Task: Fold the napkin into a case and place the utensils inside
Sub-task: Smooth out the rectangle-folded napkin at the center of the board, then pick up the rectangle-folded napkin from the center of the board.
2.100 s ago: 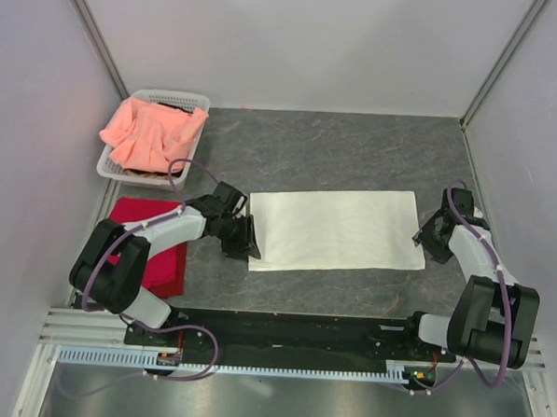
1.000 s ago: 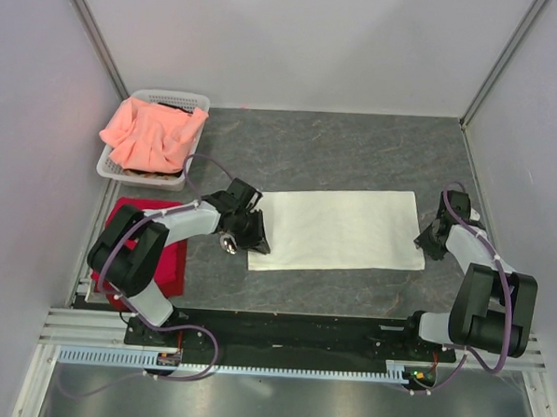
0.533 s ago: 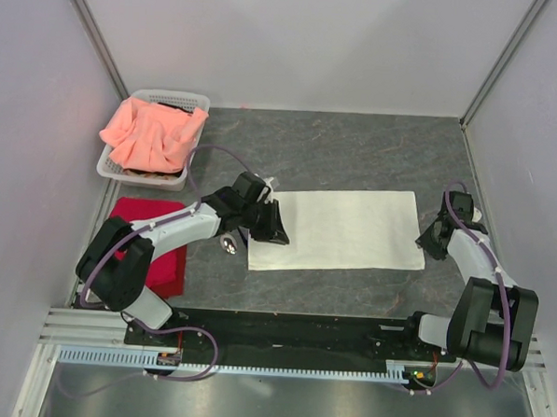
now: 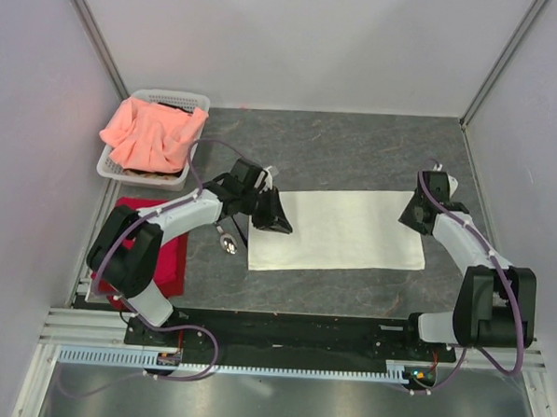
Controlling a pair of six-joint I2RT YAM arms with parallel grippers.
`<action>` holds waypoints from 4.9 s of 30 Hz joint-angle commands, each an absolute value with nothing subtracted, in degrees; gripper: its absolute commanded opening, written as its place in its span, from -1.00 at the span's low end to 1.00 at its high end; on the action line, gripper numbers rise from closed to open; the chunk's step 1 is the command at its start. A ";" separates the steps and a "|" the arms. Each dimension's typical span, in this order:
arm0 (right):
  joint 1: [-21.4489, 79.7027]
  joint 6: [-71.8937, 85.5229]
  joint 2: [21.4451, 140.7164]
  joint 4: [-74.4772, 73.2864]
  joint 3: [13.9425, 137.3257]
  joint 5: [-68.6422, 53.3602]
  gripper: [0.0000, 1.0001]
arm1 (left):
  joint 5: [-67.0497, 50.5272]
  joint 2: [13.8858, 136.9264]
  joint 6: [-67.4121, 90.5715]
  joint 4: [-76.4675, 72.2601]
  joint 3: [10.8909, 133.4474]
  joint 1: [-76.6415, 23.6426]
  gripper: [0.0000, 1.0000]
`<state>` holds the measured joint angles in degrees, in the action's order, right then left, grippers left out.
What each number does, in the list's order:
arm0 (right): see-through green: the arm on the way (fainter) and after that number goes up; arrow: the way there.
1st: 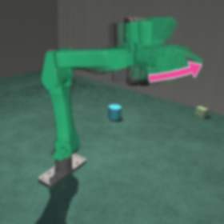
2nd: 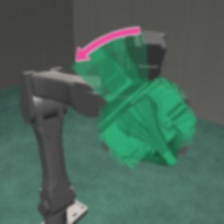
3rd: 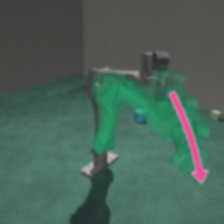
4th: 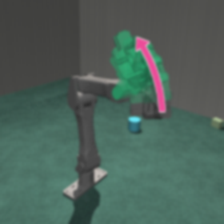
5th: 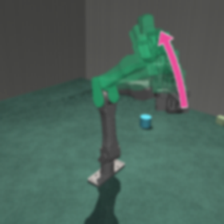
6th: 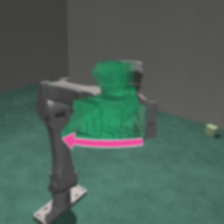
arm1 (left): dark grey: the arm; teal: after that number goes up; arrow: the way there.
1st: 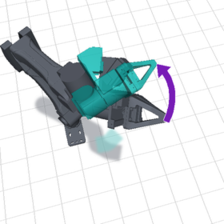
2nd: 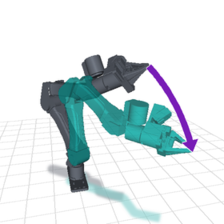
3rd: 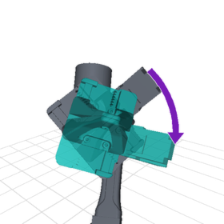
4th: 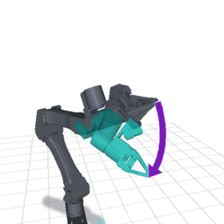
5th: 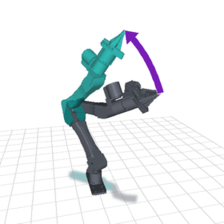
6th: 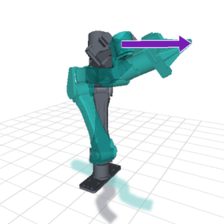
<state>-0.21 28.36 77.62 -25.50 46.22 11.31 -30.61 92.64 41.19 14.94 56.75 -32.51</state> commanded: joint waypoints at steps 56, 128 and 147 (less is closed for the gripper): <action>8.79 19.25 90.79 -32.52 69.70 26.90 0.82 | -26.27 82.62 33.75 29.89 68.92 -17.66 -0.37; -4.83 16.61 89.29 -25.49 53.09 1.23 -0.15 | -22.24 129.64 30.41 38.32 102.22 -19.07 -0.80; -3.25 19.25 98.17 -23.12 50.37 8.09 -0.22 | -22.33 129.29 30.23 38.23 101.34 -19.07 -0.80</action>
